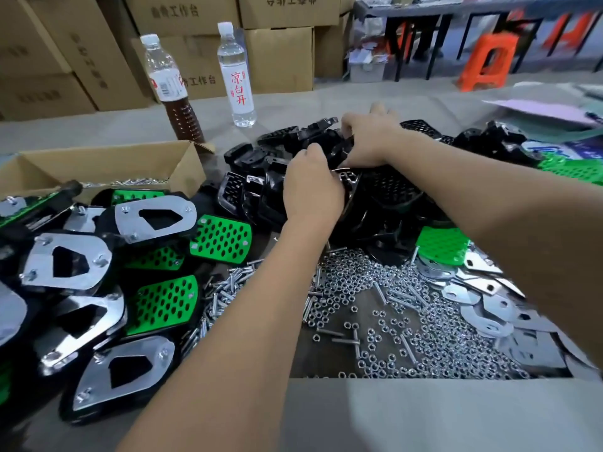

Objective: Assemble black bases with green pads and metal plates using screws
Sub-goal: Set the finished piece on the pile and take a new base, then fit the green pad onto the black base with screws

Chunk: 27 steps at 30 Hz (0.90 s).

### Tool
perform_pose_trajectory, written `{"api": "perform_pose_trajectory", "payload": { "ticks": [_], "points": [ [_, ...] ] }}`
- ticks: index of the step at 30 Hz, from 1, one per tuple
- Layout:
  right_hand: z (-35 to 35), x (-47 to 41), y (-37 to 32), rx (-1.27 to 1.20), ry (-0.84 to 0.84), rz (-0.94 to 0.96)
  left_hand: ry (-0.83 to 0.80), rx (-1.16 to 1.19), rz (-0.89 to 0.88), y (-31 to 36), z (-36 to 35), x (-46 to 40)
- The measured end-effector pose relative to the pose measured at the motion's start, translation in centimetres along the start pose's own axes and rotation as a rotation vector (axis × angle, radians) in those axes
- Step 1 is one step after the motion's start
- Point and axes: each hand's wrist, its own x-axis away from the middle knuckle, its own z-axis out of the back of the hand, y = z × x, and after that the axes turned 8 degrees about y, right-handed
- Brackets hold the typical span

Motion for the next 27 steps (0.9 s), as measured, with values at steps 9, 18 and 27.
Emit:
{"api": "perform_pose_trajectory", "payload": {
  "ticks": [9, 18, 27],
  "points": [
    [-0.8, 3.5, 2.4, -0.135, 0.231, 0.183, -0.144, 0.032, -0.210, -0.1, 0.5, 4.2],
    [1.0, 9.2, 3.8, -0.597, 0.623, 0.135, -0.157, -0.164, -0.258, -0.3, -1.6, 4.1],
    [0.1, 17.6, 3.1, -0.858, 0.551, -0.038, 0.231, 0.293, 0.160, 1.8, 0.4, 4.8]
  ]
}}
